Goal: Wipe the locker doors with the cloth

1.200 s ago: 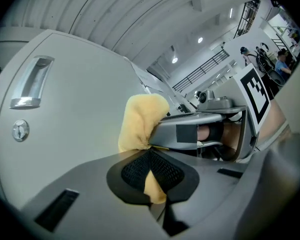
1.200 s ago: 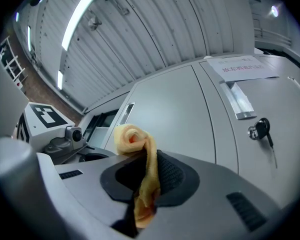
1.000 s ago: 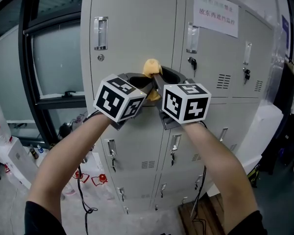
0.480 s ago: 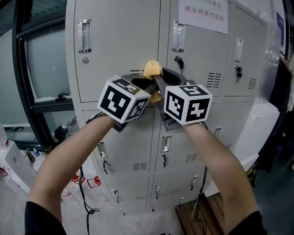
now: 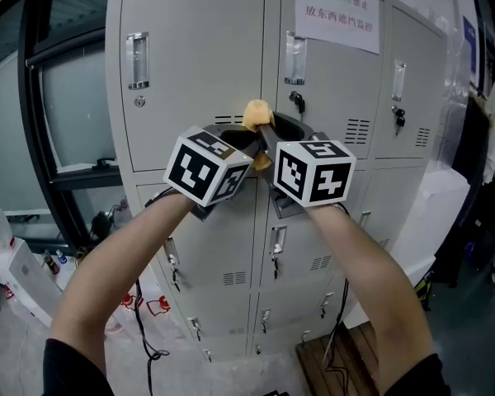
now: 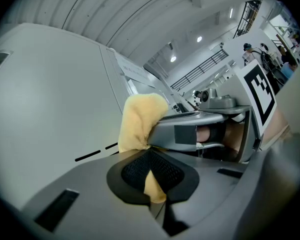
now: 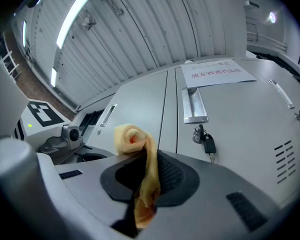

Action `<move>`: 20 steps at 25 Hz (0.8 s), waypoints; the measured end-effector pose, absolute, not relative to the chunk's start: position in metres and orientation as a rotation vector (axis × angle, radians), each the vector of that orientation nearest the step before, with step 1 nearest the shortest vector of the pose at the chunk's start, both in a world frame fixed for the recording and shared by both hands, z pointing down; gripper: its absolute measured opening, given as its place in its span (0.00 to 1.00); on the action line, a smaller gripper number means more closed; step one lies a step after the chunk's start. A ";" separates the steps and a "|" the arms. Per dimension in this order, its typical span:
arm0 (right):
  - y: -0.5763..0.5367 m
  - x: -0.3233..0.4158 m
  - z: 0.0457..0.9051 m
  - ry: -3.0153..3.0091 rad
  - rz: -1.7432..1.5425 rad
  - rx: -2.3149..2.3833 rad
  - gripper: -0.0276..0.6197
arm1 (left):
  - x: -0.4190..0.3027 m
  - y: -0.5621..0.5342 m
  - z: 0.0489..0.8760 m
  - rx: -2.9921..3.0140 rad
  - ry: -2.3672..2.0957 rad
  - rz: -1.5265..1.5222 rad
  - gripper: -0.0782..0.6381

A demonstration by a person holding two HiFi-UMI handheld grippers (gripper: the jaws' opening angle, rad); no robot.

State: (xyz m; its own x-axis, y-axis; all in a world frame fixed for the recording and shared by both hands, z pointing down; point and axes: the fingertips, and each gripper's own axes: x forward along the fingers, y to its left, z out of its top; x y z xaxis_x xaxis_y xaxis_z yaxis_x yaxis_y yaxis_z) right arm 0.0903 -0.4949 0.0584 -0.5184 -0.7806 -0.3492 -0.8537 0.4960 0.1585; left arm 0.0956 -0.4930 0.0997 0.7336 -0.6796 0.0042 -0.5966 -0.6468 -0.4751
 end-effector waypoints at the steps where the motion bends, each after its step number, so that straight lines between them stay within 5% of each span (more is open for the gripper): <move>1: -0.495 0.090 0.058 2.506 0.461 -1.408 0.15 | 0.095 -0.493 0.100 -2.489 0.969 -0.256 0.14; 20: -0.431 0.026 0.101 2.555 0.356 -1.230 0.15 | 0.027 -0.424 0.141 -2.336 0.884 -0.229 0.14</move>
State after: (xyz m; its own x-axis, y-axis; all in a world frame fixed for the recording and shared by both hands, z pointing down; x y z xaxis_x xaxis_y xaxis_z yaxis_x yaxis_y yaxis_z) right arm 0.0261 -0.4313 0.1009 -0.5970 -0.7195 -0.3548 -0.7891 0.6064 0.0981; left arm 0.0268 -0.4236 0.1410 0.7607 -0.6467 -0.0550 -0.5387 -0.5818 -0.6094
